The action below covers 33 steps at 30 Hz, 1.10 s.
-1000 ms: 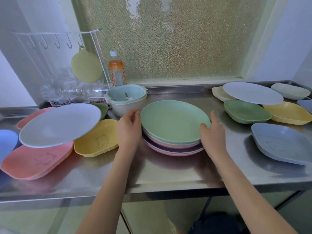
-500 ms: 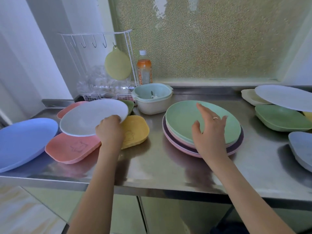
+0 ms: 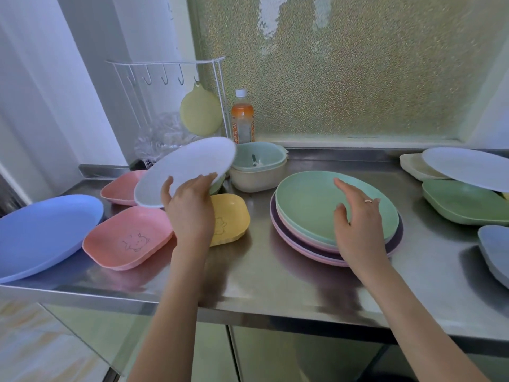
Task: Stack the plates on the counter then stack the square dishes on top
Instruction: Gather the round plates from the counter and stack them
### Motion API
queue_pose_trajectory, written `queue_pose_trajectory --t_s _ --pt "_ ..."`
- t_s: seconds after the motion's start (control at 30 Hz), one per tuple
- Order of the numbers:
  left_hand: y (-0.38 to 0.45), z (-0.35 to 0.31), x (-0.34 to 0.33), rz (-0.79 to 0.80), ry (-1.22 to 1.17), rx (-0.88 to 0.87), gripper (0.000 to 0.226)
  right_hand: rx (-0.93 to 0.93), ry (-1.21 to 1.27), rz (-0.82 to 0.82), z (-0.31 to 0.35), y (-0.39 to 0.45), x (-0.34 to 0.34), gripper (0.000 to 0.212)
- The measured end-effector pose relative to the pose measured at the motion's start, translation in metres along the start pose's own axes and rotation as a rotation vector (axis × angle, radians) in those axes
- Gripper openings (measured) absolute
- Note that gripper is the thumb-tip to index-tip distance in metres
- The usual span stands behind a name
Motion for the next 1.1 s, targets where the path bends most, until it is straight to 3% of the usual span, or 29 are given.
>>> queue_pose_trajectory --t_s 0.3,0.5,0.7,0.83,0.97,1.1 --pt "-0.036 -0.102 -0.012 0.168 -0.357 -0.438 0.039 -0.203 0.145 -0.084 -0.026 0.01 0.029 0.041" --pt "-0.061 -0.134 -0.024 0.262 -0.472 -0.499 0.035 -0.424 0.191 -0.075 -0.048 0.013 0.046 0.044" --pt "-0.072 -0.138 -0.03 0.311 -0.463 -0.526 0.037 -0.48 0.224 -0.068 -0.064 0.015 0.044 0.047" --pt "-0.06 -0.124 -0.026 0.309 -0.464 -0.459 0.04 -0.44 0.267 -0.069 -0.05 0.016 0.043 0.046" --pt "-0.045 -0.085 -0.018 0.252 -0.361 -0.385 0.038 -0.152 0.056 -0.07 -0.02 0.012 0.029 0.051" --pt "-0.038 -0.043 -0.01 0.218 -0.203 -0.322 0.043 -0.02 0.071 -0.001 0.015 0.001 0.002 0.052"
Point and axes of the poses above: each hand's wrist, its own y-axis towards the middle knuckle, its own x-axis out of the back of the hand, z = x × y, the point moved 3 cm from there along y, towards the middle knuckle, and after that the axes turned 10 degrees about -z, right-handed, at the moved point
